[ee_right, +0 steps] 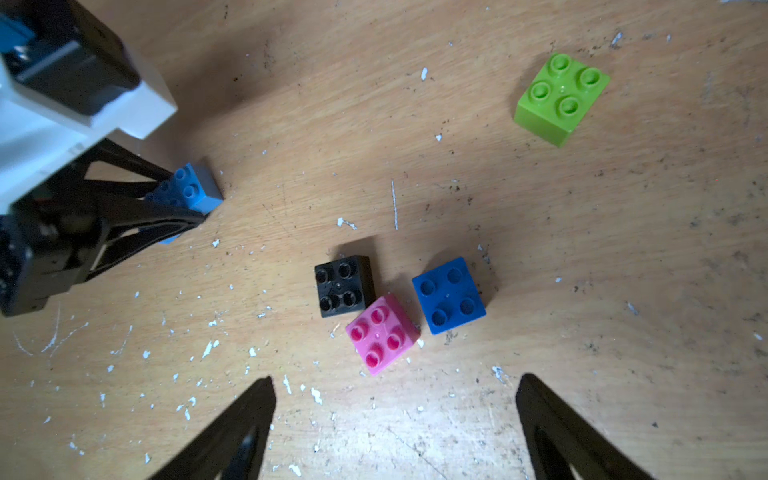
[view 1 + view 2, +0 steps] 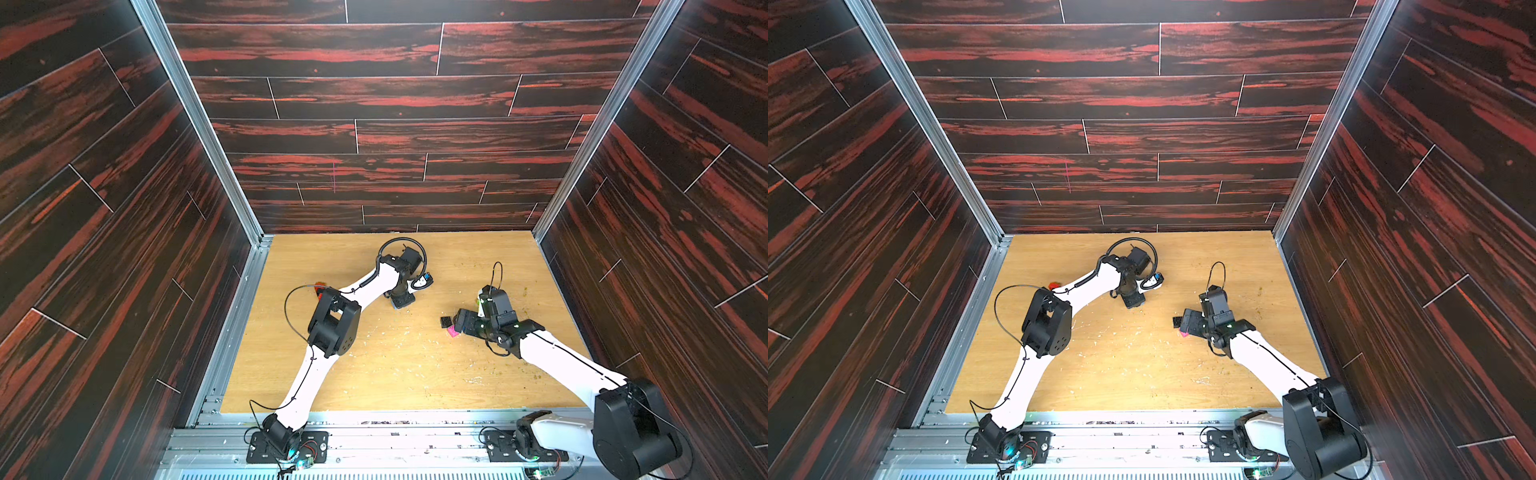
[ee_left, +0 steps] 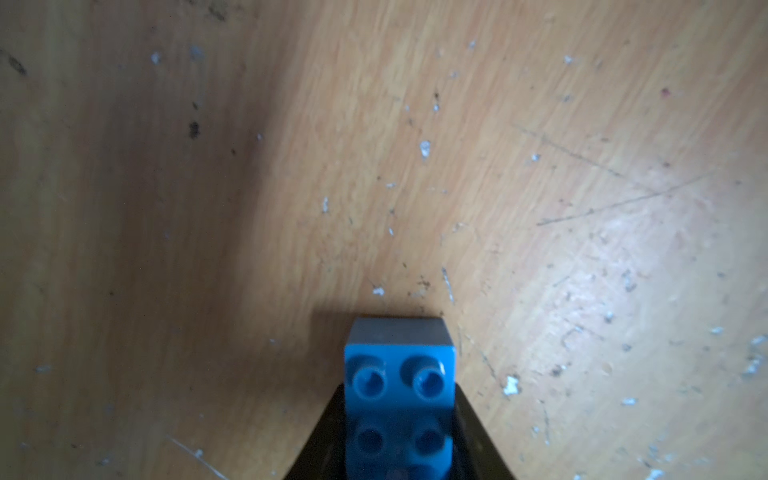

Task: Assemble the letter v with lego
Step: Move the lego brick at the center of the board.

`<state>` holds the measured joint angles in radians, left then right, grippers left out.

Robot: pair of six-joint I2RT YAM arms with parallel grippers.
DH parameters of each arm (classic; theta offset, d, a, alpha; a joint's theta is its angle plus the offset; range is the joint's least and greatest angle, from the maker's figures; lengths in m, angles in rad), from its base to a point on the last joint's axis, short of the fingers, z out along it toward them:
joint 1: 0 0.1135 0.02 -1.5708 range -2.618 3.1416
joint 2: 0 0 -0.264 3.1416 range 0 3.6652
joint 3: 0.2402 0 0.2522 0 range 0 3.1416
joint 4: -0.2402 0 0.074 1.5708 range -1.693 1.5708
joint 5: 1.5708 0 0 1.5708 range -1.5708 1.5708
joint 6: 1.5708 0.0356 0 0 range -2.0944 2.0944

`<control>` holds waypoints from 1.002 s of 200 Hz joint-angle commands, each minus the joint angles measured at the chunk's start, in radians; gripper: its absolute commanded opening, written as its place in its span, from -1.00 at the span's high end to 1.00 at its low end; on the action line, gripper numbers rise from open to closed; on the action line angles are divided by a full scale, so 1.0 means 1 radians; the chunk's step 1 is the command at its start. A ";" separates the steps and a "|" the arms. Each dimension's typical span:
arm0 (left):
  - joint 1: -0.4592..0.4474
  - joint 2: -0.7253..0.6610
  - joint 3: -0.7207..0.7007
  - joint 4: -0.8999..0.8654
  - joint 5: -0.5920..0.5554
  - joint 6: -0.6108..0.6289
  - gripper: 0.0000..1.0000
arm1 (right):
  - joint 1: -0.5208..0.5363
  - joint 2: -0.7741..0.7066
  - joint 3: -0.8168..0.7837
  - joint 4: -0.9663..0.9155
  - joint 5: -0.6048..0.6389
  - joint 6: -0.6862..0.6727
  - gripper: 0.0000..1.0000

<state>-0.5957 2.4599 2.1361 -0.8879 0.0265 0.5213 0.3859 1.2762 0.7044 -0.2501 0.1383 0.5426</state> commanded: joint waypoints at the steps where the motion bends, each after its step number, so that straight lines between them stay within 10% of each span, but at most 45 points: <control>1: 0.023 0.047 0.016 -0.069 -0.014 0.016 0.03 | -0.001 0.005 0.034 -0.001 -0.011 0.006 -0.87; 100: 0.030 -0.255 -0.368 0.373 -0.012 -0.186 -0.59 | 0.006 0.004 0.046 -0.031 0.026 -0.004 -0.89; 120: 0.027 -0.354 -0.441 0.429 -0.018 -0.256 -0.98 | 0.005 -0.001 0.047 -0.044 0.059 0.002 -0.91; 200: -0.145 -0.437 -0.598 0.487 0.055 -0.280 -1.00 | -0.008 -0.068 0.030 -0.123 0.234 0.074 -0.97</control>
<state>-0.6804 1.9903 1.5604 -0.4065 0.0479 0.2459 0.3870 1.2480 0.7246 -0.3218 0.3023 0.5903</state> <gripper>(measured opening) 0.999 0.984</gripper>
